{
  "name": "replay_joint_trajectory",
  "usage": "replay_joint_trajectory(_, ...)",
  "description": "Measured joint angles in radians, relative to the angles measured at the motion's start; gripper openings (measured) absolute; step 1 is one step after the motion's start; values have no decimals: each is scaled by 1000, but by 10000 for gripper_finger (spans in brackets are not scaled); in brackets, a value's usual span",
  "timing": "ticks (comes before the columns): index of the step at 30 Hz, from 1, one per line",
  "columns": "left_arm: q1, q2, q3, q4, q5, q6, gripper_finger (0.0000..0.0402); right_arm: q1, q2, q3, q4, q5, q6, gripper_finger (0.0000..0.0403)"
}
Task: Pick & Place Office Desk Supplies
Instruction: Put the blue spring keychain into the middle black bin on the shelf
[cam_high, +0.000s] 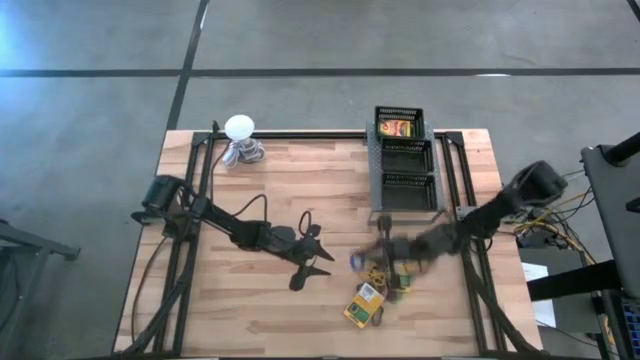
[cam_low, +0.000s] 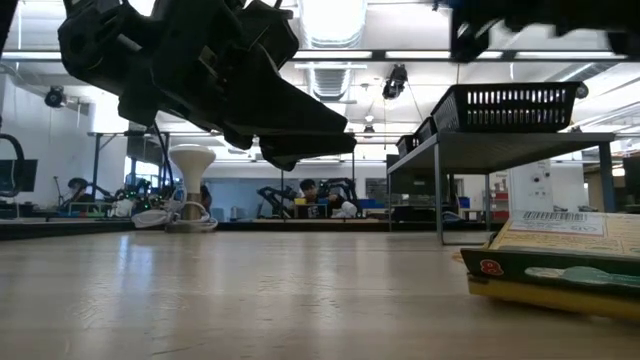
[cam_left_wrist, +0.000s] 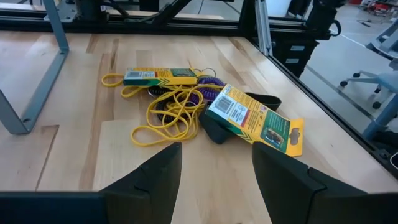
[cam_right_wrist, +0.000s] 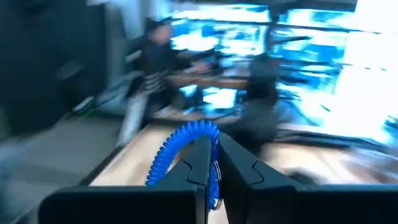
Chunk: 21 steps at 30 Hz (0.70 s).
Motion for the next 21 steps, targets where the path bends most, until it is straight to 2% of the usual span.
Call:
replay_joint_trajectory(2, -3, 0, 0, -8, 0, 0, 200, -69, -92, 5, -135, 57, 23, 13)
replay_joint_trajectory(6, -4, 0, 0, -16, -6, 0, 200, -166, -275, 120, -490, 277, -46, 13)
replay_joint_trajectory(8, -4, 0, 0, -17, -8, -2, 200, -219, -351, 212, -734, 370, -37, 13)
replay_joint_trajectory(10, -4, 0, 0, -17, -7, -3, 200, -285, -405, 312, -1022, 413, 27, 13)
replay_joint_trajectory(13, -5, 0, 0, -16, -8, -3, 200, -411, -451, 459, -1416, 410, 178, 13)
replay_joint_trajectory(16, -5, 0, 0, -16, -8, -4, 200, -542, -452, 558, -1710, 410, 292, 13)
replay_joint_trajectory(18, -5, 0, 0, -16, -8, -4, 200, -622, -439, 589, -1817, 383, 325, 13)
replay_joint_trajectory(21, -5, 0, 0, -16, -8, -4, 200, -730, -417, 589, -1847, 273, 319, 13)
